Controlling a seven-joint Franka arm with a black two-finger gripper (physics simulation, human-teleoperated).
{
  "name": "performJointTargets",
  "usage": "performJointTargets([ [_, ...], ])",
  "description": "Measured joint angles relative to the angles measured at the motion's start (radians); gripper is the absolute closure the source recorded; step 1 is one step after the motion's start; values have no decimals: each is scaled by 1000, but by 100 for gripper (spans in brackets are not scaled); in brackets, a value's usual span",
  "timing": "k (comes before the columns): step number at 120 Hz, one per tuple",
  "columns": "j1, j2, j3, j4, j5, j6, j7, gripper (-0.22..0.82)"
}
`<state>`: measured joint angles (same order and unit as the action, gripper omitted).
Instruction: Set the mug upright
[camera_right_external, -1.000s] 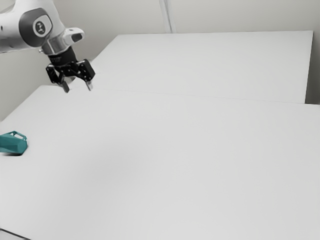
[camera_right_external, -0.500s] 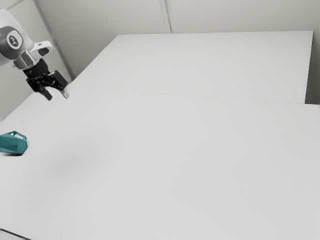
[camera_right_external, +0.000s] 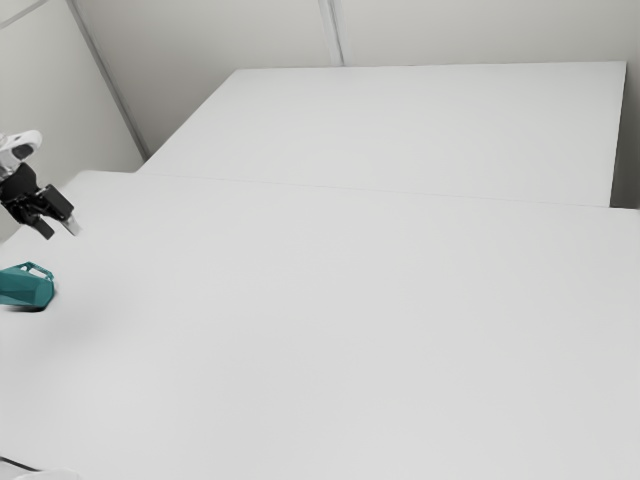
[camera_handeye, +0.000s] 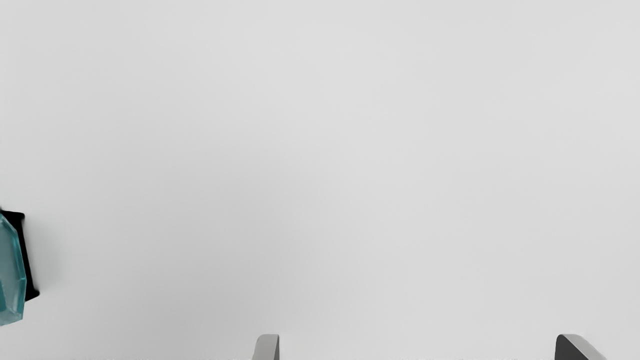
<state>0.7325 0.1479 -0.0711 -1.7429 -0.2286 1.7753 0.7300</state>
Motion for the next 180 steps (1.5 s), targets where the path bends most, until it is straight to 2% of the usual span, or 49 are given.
performJointTargets([
  [29, 111, 129, 3, 95, -46, -12, 127, 0],
  [52, 172, 183, 4, 124, -52, -16, 212, 0],
  [75, 233, 280, 2, 235, -57, -20, 282, 0],
  [151, 301, 615, -3, 674, -87, -58, 398, 0],
  [180, 324, 718, -16, 776, -88, -84, 409, 0],
])
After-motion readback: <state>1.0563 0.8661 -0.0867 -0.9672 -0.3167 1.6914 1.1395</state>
